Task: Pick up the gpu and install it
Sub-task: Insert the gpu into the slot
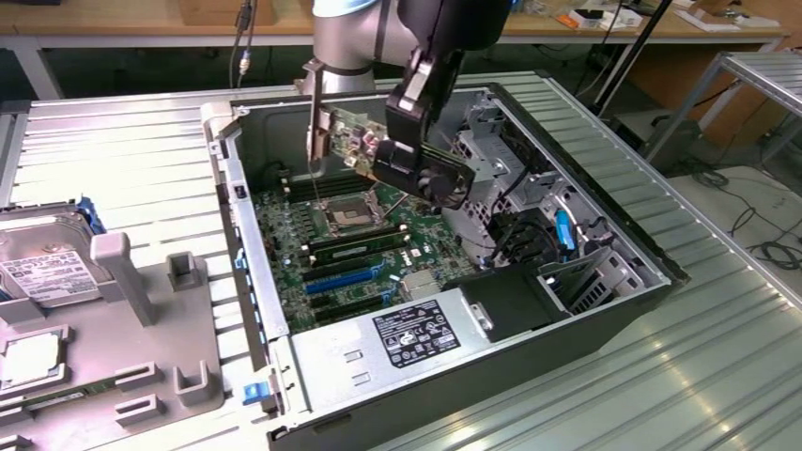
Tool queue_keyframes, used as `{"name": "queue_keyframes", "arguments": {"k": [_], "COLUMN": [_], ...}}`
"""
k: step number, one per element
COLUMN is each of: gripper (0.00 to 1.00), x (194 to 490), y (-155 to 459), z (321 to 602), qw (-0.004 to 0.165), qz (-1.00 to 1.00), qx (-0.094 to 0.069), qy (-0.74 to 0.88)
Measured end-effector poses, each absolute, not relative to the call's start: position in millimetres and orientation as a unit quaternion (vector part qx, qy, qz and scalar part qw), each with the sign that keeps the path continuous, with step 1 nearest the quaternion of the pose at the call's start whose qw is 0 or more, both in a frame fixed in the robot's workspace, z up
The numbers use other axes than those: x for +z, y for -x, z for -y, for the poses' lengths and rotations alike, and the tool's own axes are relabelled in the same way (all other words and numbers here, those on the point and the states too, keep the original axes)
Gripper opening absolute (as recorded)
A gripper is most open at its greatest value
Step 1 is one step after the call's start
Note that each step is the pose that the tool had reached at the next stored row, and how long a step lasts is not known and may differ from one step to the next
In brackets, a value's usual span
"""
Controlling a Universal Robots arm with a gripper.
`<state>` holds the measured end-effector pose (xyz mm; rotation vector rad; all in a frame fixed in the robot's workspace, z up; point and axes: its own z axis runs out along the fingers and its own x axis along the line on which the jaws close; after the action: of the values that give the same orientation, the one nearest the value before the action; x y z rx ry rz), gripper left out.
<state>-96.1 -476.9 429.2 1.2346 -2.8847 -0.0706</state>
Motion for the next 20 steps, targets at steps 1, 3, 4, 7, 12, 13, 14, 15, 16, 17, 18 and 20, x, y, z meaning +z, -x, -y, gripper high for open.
{"name": "queue_keyframes", "arguments": {"k": [1, 3, 4, 7, 12, 13, 14, 15, 16, 17, 18, 20], "gripper": [0.27, 0.27, 0.27, 0.27, 0.27, 0.27, 0.27, 0.27, 0.27, 0.27, 0.27, 0.27], "x": [429.2, 429.2, 429.2, 429.2, 429.2, 429.2, 429.2, 429.2, 429.3, 429.2, 429.2, 429.2], "y": [96.1, 96.0, 96.0, 95.9, 95.6, 95.5, 95.5, 95.4, 95.4, 95.3, 95.2, 95.0], "z": [476.9, 476.9, 476.9, 476.9, 476.9, 476.9, 476.9, 476.9, 476.9, 476.9, 476.9, 476.9], "qw": [0.002, 0.002, 0.003, 0.003, 0.004, 0.004, 0.004, 0.005, 0.005, 0.005, 0.005, 0.006], "qz": [0.915, 0.906, 0.899, 0.889, 0.868, 0.865, 0.859, 0.856, 0.85, 0.844, 0.835, 0.824], "qx": [-0.022, -0.022, -0.022, -0.022, -0.022, -0.022, -0.022, -0.022, -0.022, -0.022, -0.022, -0.022], "qy": [-0.402, -0.423, -0.437, -0.457, -0.496, -0.501, -0.511, -0.517, -0.526, -0.536, -0.549, -0.567]}}
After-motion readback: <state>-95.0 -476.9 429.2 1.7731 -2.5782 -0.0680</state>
